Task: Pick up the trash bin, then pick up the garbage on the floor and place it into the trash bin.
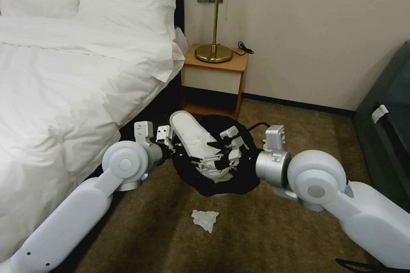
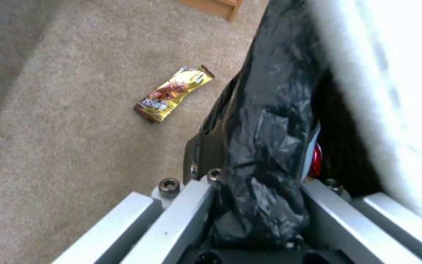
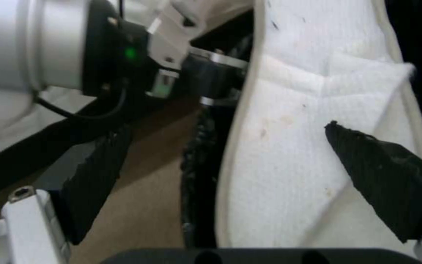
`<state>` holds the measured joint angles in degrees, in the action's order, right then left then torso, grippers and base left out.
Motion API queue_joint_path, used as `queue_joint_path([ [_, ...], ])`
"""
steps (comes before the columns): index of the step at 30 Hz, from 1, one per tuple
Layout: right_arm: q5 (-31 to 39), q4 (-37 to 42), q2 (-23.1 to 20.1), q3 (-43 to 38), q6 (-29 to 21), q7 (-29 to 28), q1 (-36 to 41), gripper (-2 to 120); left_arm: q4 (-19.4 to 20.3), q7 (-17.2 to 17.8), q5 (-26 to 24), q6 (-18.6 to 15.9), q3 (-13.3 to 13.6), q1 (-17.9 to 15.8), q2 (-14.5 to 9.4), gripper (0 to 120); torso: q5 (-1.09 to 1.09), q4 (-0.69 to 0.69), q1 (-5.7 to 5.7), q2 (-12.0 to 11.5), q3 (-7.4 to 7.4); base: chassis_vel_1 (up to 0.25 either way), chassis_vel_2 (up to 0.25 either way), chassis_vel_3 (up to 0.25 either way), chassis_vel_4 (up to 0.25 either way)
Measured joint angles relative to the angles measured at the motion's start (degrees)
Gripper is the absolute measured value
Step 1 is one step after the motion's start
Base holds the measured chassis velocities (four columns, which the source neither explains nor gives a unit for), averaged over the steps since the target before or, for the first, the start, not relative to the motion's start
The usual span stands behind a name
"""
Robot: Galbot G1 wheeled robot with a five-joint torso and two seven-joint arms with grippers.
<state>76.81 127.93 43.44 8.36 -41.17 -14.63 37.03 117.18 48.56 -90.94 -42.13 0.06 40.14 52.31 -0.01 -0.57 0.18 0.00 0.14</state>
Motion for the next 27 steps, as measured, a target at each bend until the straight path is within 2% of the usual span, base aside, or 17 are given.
queue_joint_path([
  [8,-2.84,-4.44,1.45,0.7,-0.25,-1.47,-0.95,100,0.78,-0.04,-0.46,0.0,-0.23,-0.07,-0.29,0,0.01,0.0,0.0,0.0,0.01,0.0,0.0,0.0,0.0],
  [16,-2.6,-3.38,1.78,-1.55,1.79,-2.53,-2.61,100,0.78,-0.04,-0.6,0.0,-0.69,0.27,-0.48,0,0.0,0.0,0.0,0.0,0.0,0.0,0.0,0.0,0.0],
  [23,-4.49,-3.29,0.92,-2.64,3.07,-1.2,-3.06,100,0.9,0.01,-0.95,0.0,-1.19,0.44,-0.68,0,0.01,0.0,0.0,0.0,0.0,0.0,0.0,0.0,0.0],
  [27,-5.24,-2.51,0.31,-5.64,4.0,0.67,-3.33,100,0.69,0.77,-2.6,0.0,-2.4,0.83,-0.48,0,0.01,0.0,0.0,0.0,0.0,0.0,0.0,0.0,0.0],
])
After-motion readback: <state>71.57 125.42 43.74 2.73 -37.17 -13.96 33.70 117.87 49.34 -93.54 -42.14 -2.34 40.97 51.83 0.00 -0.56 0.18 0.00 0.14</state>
